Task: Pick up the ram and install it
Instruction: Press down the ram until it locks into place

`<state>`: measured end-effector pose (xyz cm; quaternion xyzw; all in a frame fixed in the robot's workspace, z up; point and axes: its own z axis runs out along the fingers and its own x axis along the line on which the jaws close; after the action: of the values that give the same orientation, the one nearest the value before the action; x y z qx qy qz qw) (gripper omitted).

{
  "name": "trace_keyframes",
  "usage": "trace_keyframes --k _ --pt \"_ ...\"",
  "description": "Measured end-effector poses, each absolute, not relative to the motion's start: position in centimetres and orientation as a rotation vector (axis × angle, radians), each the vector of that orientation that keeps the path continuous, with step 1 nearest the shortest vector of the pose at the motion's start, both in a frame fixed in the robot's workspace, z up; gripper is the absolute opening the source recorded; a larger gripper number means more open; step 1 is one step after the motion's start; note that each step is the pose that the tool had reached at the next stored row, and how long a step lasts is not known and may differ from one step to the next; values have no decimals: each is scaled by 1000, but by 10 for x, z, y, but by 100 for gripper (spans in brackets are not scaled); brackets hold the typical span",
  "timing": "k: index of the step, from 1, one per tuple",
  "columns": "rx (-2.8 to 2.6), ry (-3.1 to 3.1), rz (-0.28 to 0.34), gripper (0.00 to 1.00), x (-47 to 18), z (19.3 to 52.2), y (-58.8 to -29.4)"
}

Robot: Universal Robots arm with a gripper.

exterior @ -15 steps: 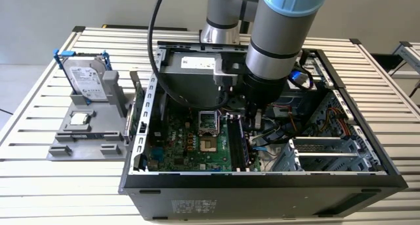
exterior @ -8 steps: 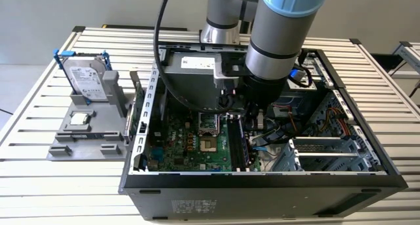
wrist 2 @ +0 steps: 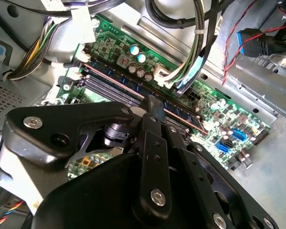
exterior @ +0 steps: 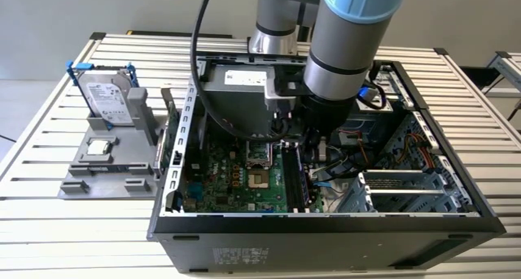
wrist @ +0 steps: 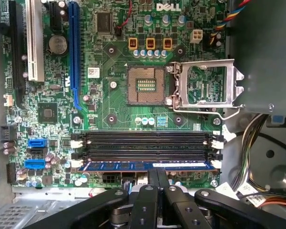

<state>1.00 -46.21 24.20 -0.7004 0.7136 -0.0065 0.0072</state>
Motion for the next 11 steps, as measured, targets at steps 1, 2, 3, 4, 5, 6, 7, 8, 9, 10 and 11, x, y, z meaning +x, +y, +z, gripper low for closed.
trace_keyframes --k 1,2,3,4,5,6,7,8,9,10,11 --pt "-2190 2232 -20 0 10 241 -462" --pt "-2191 2232 -21 0 10 240 -462" --pt "-2191 2232 -21 0 10 239 -462" --pt "-2191 2233 -22 0 10 238 -462" --pt "-2191 2233 -23 0 10 237 -462" --pt "-2192 2234 -24 0 10 236 -462" --pt "-2192 2235 -26 0 10 235 -462" --pt "-2193 2235 -27 0 10 234 -462" --pt "-2193 2236 -28 0 10 233 -462" --pt "-2194 2236 -29 0 10 232 -462" --pt "-2194 2236 -29 0 10 231 -462"
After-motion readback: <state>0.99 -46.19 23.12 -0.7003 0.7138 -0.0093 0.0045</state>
